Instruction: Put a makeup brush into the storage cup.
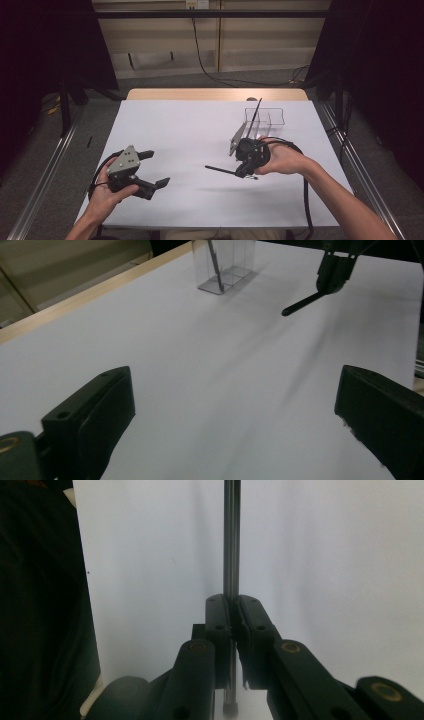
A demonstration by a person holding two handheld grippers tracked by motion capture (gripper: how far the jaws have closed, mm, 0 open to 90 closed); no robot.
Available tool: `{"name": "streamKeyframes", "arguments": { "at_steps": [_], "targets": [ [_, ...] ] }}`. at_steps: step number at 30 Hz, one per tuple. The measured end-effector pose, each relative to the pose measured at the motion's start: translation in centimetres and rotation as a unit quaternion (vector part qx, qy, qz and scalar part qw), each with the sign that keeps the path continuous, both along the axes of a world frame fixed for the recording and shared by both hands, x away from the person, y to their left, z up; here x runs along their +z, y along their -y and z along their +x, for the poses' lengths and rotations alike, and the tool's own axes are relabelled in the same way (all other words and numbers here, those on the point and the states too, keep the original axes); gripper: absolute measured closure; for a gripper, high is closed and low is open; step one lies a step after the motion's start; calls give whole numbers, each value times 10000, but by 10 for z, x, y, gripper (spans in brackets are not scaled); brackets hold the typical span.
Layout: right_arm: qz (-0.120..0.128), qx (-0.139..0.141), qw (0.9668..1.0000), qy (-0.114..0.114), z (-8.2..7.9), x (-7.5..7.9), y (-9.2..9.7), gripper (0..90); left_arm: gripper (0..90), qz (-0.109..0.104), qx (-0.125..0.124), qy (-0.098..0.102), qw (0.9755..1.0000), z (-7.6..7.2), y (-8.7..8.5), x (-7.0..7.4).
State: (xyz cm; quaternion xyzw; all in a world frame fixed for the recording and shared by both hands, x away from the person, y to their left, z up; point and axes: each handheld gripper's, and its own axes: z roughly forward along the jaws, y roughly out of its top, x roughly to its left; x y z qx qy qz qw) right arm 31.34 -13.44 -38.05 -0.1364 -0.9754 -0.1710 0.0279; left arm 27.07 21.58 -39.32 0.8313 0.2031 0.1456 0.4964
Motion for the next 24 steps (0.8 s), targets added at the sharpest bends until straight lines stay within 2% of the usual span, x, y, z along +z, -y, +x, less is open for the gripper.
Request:
{"name": "streamKeyframes", "arguments": {
  "at_steps": [2, 3, 8, 11, 13, 17, 20, 24],
  "targets": [
    [104, -12, 9999, 14, -1, 1, -1, 847, 38, 52, 3, 33, 10000, 1, 1, 5],
    [178, 38, 9998, 26, -1, 2, -1, 847, 39, 7, 57, 33, 10000, 1, 3, 6],
    [127, 119, 9998, -14, -4, -1, -3, 847, 39, 52, -76, -47, 9999, 5, 12, 9],
    [149, 109, 9998, -49, -2, -3, -3, 846, 35, 45, -189, -161, 9997, 7, 22, 7],
    [172, 112, 9998, -67, -2, -3, -3, 846, 37, 126, -300, -209, 9993, 9, 28, 6],
    [219, 120, 9996, -93, 0, -4, -3, 847, 38, 178, -422, -205, 9987, 12, 41, 8],
    [156, 225, 9995, -128, -1, -6, -6, 847, 38, 330, -583, -161, 9976, 14, 50, 10],
    [113, 276, 9994, -174, -4, -7, -12, 847, 39, 377, -779, -268, 9959, 16, 62, 14]
  ]
}}
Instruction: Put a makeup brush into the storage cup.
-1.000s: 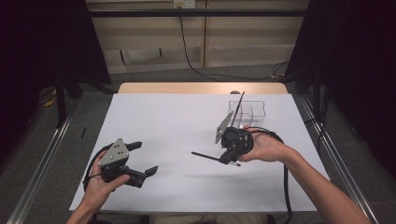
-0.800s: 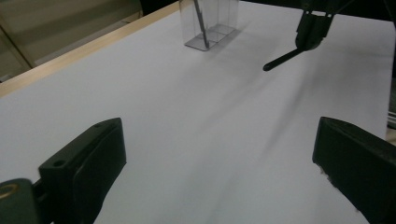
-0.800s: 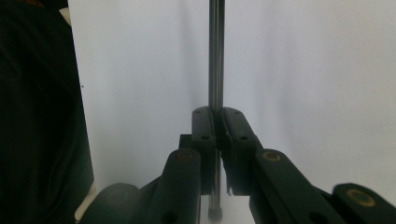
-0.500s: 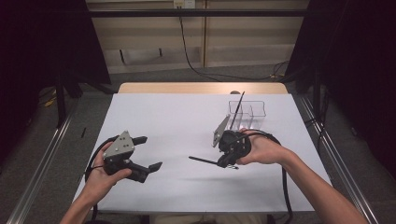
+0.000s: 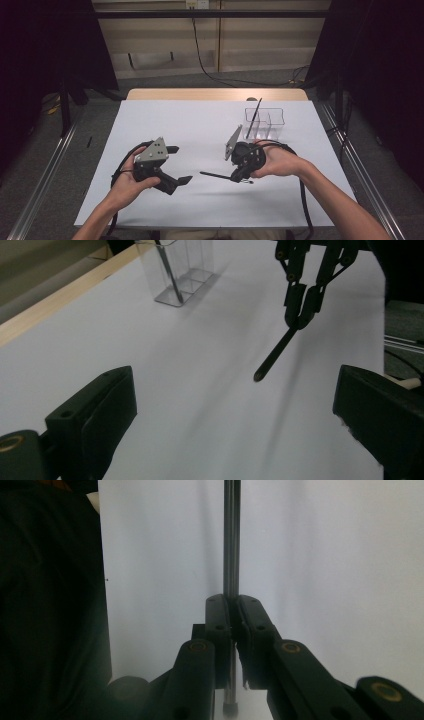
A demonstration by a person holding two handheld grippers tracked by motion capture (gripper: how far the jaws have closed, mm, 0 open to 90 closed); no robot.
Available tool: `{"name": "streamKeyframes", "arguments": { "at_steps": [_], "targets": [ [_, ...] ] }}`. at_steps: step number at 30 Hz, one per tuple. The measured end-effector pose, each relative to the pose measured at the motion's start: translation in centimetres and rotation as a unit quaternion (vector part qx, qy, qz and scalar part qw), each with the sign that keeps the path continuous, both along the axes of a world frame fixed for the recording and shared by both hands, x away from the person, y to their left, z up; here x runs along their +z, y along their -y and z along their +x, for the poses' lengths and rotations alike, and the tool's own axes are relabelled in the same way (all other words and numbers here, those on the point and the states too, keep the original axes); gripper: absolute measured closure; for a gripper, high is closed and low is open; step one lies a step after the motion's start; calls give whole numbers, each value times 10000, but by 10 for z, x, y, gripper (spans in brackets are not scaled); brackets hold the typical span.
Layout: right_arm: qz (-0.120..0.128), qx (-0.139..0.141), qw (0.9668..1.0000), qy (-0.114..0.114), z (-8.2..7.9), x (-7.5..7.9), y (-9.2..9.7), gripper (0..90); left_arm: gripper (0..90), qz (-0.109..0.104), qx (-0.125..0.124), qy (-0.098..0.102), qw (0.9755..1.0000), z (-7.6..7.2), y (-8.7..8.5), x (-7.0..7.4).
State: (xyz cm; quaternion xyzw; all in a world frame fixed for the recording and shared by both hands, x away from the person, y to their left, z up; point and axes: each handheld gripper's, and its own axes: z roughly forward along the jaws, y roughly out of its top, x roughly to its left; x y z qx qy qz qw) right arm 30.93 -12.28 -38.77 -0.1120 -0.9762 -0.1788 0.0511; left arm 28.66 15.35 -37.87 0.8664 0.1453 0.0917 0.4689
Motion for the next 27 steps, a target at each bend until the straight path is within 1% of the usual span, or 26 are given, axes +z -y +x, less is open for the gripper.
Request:
{"name": "streamKeyframes", "arguments": {
  "at_steps": [4, 7, 9, 11, 13, 14, 16, 18, 19, 21, 23, 25, 26, 27],
  "targets": [
    [-16, 69, 10000, -31, 0, -1, -3, 846, 40, 158, -181, 45, 9997, 0, 12, 1],
    [-31, 89, 9999, -42, -1, -1, -3, 847, 45, 353, -357, 36, 9987, 1, 21, 2],
    [-45, 95, 9999, -41, -1, -1, -4, 846, 50, 486, -447, -18, 9978, 2, 26, 1],
    [-50, 113, 9999, -43, -1, -1, -4, 846, 50, 576, -499, -43, 9971, 3, 30, 1],
    [-68, 149, 9999, -50, -1, 0, -4, 847, 51, 662, -554, -167, 9961, 6, 34, 0],
    [-76, 159, 9998, -48, -1, -1, -4, 846, 53, 722, -608, -256, 9952, 7, 36, -2],
    [-101, 181, 9998, -72, -2, -1, -5, 847, 60, 963, -738, -425, 9917, 9, 40, -6],
    [-97, 217, 9997, -73, -3, -2, -6, 847, 61, 1216, -833, -499, 9878, 9, 44, -11],
    [-100, 252, 9996, -57, -3, -2, -6, 847, 64, 1365, -887, -557, 9851, 8, 46, -13],
    [-121, 281, 9995, -67, -3, -3, -8, 847, 79, 1599, -1021, -660, 9796, 7, 51, -17],
    [-141, 310, 9994, -102, -3, -4, -9, 846, 81, 1782, -1063, -688, 9758, 6, 54, -19],
    [-148, 327, 9993, -90, -3, -5, -10, 846, 87, 1837, -1059, -698, 9748, 6, 56, -20],
    [-153, 342, 9992, -113, -3, -6, -10, 846, 87, 1861, -1095, -751, 9735, 8, 56, -20],
    [-150, 323, 9993, -111, -3, -6, -11, 847, 87, 1864, -1106, -745, 9734, 8, 56, -20]
  ]
}}
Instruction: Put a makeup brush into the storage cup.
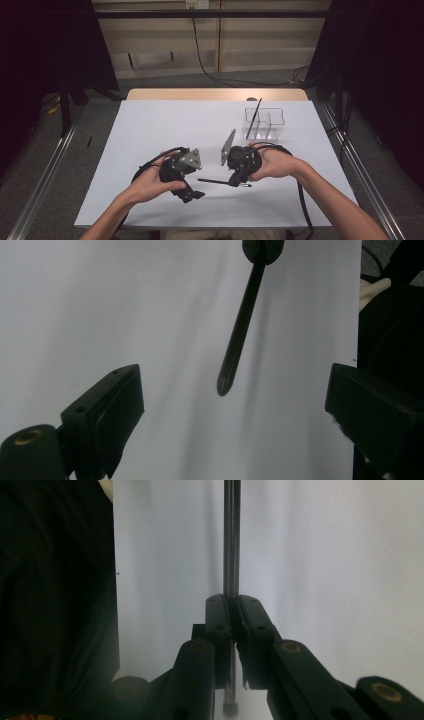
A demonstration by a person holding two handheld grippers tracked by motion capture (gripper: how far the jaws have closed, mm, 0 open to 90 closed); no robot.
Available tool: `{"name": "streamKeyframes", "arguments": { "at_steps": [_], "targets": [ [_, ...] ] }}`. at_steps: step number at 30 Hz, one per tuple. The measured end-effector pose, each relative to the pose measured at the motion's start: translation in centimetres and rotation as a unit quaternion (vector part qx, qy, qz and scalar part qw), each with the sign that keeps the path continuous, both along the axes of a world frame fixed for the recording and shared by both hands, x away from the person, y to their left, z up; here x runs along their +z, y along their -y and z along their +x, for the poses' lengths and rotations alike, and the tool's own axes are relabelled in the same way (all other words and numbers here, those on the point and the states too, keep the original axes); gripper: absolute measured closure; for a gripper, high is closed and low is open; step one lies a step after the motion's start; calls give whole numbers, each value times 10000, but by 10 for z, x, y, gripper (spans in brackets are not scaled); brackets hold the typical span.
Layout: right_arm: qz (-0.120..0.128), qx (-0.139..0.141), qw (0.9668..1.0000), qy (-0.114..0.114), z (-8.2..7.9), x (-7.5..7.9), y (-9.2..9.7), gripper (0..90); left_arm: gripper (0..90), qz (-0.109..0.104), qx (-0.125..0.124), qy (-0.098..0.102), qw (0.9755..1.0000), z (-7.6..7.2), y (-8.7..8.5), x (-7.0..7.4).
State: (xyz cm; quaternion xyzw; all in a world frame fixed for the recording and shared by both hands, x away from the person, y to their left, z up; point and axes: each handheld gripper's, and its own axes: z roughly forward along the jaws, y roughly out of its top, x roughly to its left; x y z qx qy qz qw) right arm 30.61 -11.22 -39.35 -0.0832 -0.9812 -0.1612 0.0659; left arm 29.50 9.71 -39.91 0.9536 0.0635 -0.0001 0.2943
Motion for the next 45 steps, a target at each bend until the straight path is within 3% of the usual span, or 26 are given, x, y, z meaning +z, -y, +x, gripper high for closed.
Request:
{"name": "streamKeyframes", "arguments": {
  "at_steps": [6, 7, 9, 12, 19, 23, 24, 28, 35, 40, 43, 45],
  "targets": [
    [-12, 61, 10000, -22, -2, 0, -2, 846, 85, 120, -238, -131, 9996, 0, 2, -1],
    [-17, 57, 10000, -28, -2, 0, -2, 846, 102, 135, -144, -16, 9998, -1, 3, -3],
    [-10, 63, 10000, -28, -2, 0, -3, 847, 71, 197, -107, -47, 9997, -1, 5, -4],
    [36, 115, 9999, -16, -2, -1, -3, 846, 198, 178, -208, -203, 9994, 1, 4, -3],
    [25, 141, 9999, -51, -2, -2, -7, 847, 476, 81, -276, -271, 9992, 6, 10, -7],
    [53, 216, 9998, -20, -2, -3, -9, 847, 566, 83, -426, -455, 9980, 11, 13, -9],
    [17, 183, 9998, -54, -3, -3, -10, 847, 595, 32, -387, -418, 9984, 10, 14, -10],
    [39, 183, 9998, -48, -3, -3, -10, 847, 601, -47, -334, -457, 9984, 13, 17, -11],
    [100, 233, 9997, 23, -1, -4, -9, 846, 786, -132, -508, -587, 9969, 14, 19, -13],
    [73, 253, 9997, 6, -3, -3, -8, 846, 818, -118, -613, -657, 9959, 12, 20, -14],
    [73, 262, 9996, -46, -4, -4, -9, 840, 835, -108, -753, -662, 9949, 10, 19, -13],
    [121, 291, 9995, -22, -4, -4, -8, 837, 838, -164, -727, -537, 9958, 9, 19, -13]
  ]
}}
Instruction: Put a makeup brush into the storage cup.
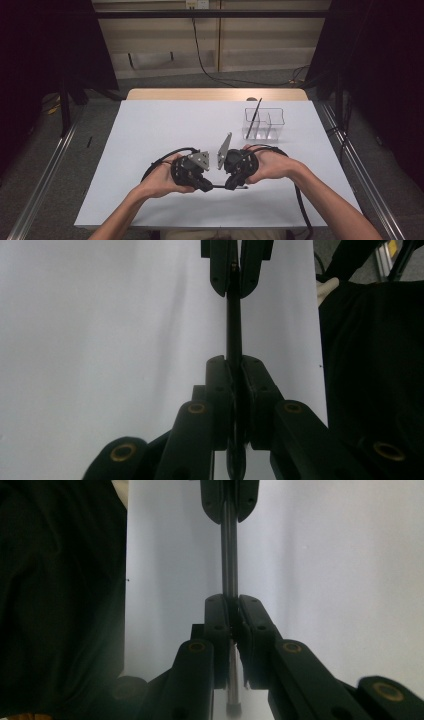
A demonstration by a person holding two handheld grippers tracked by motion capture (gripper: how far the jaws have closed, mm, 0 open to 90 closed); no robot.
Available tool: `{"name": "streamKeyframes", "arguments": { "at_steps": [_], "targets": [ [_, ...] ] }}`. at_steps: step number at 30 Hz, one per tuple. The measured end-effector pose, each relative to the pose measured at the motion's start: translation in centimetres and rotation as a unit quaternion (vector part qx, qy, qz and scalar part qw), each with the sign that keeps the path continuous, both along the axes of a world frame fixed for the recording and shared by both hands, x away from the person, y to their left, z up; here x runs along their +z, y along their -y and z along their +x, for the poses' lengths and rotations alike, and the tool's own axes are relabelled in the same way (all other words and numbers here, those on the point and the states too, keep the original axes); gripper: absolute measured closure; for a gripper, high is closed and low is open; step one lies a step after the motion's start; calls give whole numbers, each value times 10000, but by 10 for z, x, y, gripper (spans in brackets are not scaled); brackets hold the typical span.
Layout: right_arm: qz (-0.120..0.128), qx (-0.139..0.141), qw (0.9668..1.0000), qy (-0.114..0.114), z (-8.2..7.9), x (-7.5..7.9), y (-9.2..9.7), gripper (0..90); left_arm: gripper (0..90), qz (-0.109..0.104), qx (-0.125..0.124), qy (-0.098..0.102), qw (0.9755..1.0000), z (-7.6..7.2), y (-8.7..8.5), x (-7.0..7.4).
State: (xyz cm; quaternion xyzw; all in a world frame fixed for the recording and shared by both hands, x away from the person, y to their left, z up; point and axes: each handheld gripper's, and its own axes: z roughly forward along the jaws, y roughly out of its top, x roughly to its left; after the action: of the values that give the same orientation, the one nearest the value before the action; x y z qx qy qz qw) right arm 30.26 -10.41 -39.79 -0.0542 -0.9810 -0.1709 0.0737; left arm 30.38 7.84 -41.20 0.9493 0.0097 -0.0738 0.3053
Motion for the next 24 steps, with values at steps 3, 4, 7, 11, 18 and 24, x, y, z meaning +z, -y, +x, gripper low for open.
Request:
{"name": "streamKeyframes", "arguments": {
  "at_steps": [3, 4, 7, 11, 18, 24],
  "targets": [
    [94, 31, 9999, 31, 1, 1, 2, 827, 840, -23, 12, -5, 10000, 0, 0, 0],
    [121, 35, 9999, 20, 1, 1, 3, 795, 840, -1, 2, 25, 10000, 1, -1, 0],
    [264, 118, 9996, 47, 1, 2, 5, 760, 840, -13, 41, -5, 10000, 1, -1, 0],
    [394, 95, 9991, 84, 1, 2, 6, 692, 840, 13, 78, -53, 10000, 2, -1, -1],
    [542, -169, 9984, 21, 2, 0, 11, 420, 839, -84, 240, -122, 9996, 3, -4, -1],
    [856, -383, 9956, 75, 4, 1, 18, 243, 839, -99, 241, -141, 9996, 3, -7, -1]
  ]
}}
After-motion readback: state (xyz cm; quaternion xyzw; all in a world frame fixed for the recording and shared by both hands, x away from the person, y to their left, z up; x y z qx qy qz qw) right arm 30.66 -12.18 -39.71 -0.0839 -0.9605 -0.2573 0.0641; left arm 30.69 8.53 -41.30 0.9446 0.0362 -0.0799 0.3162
